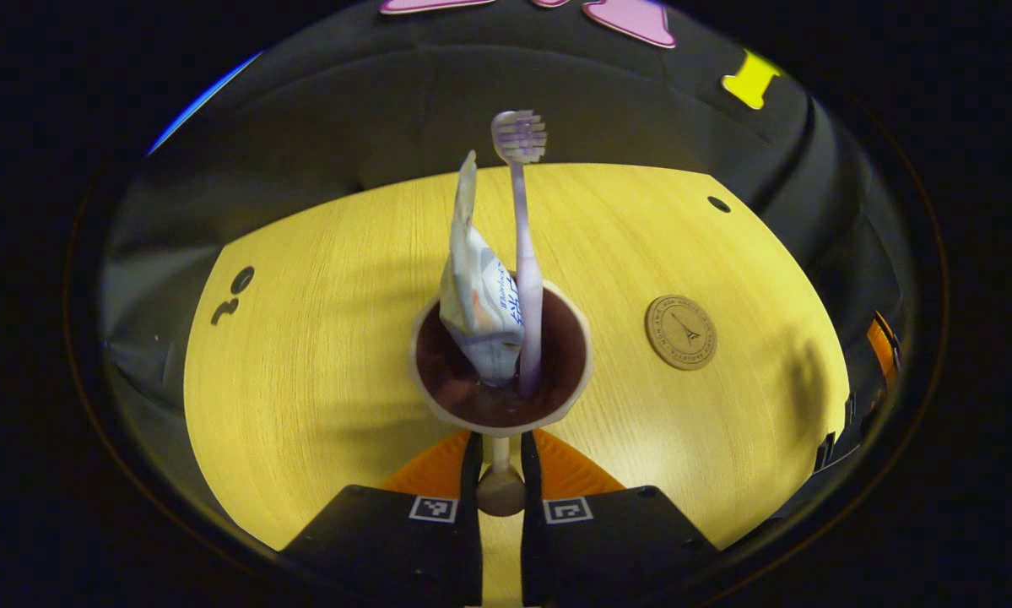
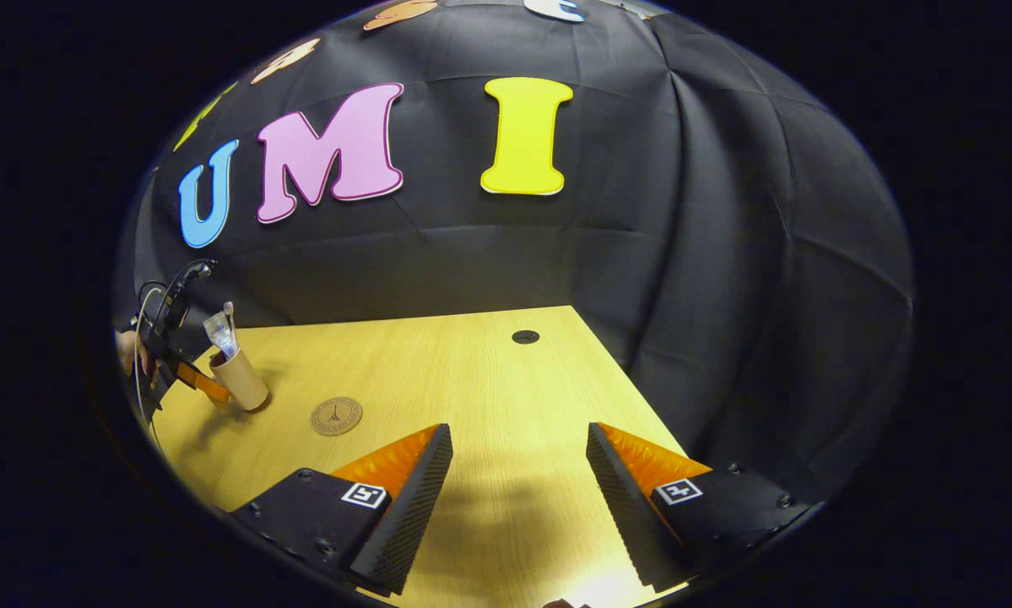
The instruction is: Put the toothbrush and toothpaste on the desktop into the cup, then pick up the cup and place it on the coaster on the desktop.
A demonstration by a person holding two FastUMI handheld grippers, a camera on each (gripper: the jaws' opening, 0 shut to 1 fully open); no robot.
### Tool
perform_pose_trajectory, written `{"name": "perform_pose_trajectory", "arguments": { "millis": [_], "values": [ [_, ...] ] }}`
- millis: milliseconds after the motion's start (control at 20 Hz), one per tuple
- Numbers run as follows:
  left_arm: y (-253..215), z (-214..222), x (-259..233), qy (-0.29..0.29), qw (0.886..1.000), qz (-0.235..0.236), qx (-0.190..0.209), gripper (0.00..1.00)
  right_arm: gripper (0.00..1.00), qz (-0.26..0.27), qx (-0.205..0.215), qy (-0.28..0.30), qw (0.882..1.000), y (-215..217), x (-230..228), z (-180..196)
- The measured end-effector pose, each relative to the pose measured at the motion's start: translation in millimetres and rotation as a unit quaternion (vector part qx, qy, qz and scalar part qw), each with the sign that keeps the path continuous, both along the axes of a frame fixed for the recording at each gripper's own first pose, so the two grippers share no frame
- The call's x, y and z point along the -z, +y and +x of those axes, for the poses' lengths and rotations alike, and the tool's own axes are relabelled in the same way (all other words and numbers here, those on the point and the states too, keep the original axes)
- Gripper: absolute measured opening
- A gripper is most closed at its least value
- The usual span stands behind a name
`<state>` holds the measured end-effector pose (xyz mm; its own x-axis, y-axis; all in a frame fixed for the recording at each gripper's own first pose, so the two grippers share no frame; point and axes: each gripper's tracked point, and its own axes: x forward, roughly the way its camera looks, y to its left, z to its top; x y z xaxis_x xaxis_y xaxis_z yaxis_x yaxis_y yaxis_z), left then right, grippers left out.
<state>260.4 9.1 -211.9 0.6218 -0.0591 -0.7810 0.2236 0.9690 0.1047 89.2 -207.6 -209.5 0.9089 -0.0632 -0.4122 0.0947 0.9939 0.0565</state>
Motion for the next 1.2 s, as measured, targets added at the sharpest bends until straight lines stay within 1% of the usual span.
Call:
{"name": "perform_pose_trajectory", "arguments": {
  "millis": [250,500,600,750,1000,1050,1100,1200],
  "values": [
    [-53,9,-10,-0.008,0.999,-0.002,0.046,0.23,0.98,0.007,0.009,-0.005,1.0,-4,0,2],
    [-110,20,-1,-0.001,0.994,0.015,0.106,0.23,0.98,0.007,0.008,-0.008,1.0,0,1,-1],
    [-127,23,3,0.004,0.993,0.012,0.12,0.23,0.99,0.009,0.012,-0.01,1.0,1,0,-2],
    [-148,25,12,0.011,0.989,0.027,0.145,0.23,0.98,0.01,0.017,-0.016,1.0,2,-1,-4],
    [-169,22,20,0.028,0.984,0.037,0.171,0.23,0.99,0.026,0.022,-0.009,0.999,6,4,-4],
    [-170,22,22,0.033,0.984,0.041,0.172,0.28,0.99,0.027,0.021,-0.009,0.999,8,5,-3],
    [-170,22,26,0.036,0.984,0.043,0.171,0.23,0.98,0.027,0.019,-0.01,0.999,9,5,-2],
    [-169,22,25,0.036,0.984,0.045,0.169,0.24,0.98,0.026,0.015,-0.009,1.0,12,4,-1]
  ]
}}
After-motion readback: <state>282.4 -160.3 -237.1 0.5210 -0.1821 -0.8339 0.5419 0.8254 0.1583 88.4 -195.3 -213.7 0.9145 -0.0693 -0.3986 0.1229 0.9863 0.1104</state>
